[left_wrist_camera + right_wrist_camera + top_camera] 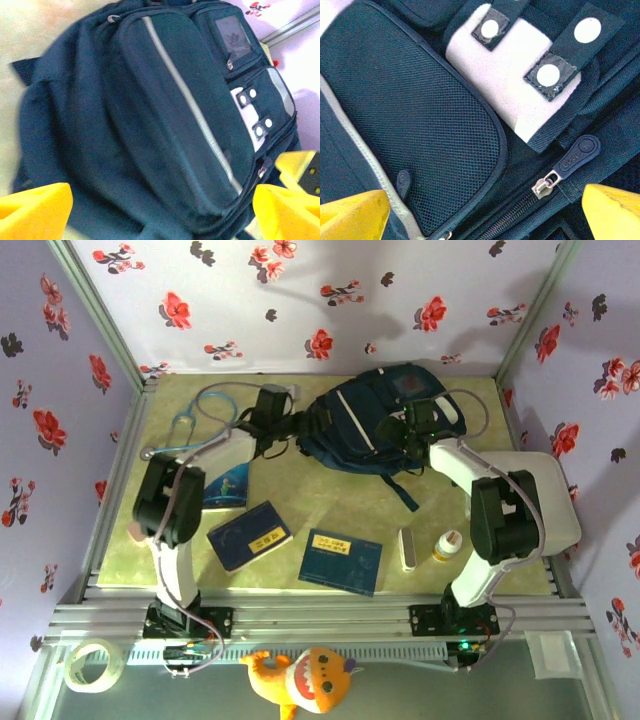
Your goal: Pack the student bag
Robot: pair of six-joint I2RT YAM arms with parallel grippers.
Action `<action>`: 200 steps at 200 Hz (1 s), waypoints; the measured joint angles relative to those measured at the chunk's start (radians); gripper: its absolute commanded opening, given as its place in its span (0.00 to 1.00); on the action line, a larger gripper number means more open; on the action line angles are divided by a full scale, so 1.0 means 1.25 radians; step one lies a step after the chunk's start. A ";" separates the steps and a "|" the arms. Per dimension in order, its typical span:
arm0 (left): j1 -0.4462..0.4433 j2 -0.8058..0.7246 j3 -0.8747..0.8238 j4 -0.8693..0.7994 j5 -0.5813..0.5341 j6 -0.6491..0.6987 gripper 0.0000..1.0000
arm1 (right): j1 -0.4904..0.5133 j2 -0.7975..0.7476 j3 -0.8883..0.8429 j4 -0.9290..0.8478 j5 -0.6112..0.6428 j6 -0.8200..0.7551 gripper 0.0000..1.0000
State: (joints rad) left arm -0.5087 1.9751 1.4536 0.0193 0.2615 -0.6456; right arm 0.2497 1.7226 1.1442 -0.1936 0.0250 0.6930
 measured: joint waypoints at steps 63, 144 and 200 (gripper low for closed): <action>-0.020 0.240 0.272 -0.092 0.052 -0.042 0.86 | -0.001 0.006 0.007 -0.045 0.001 0.007 0.99; -0.017 0.147 0.066 -0.055 0.036 -0.080 0.87 | -0.006 0.101 0.030 -0.074 -0.037 0.009 0.95; 0.013 -0.037 -0.171 -0.074 0.016 -0.081 0.89 | 0.028 0.167 0.073 -0.003 -0.163 0.033 0.91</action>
State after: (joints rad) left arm -0.4927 1.9293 1.2404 -0.0731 0.2813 -0.7464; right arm 0.2844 1.9308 1.2350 -0.1978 -0.1787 0.7341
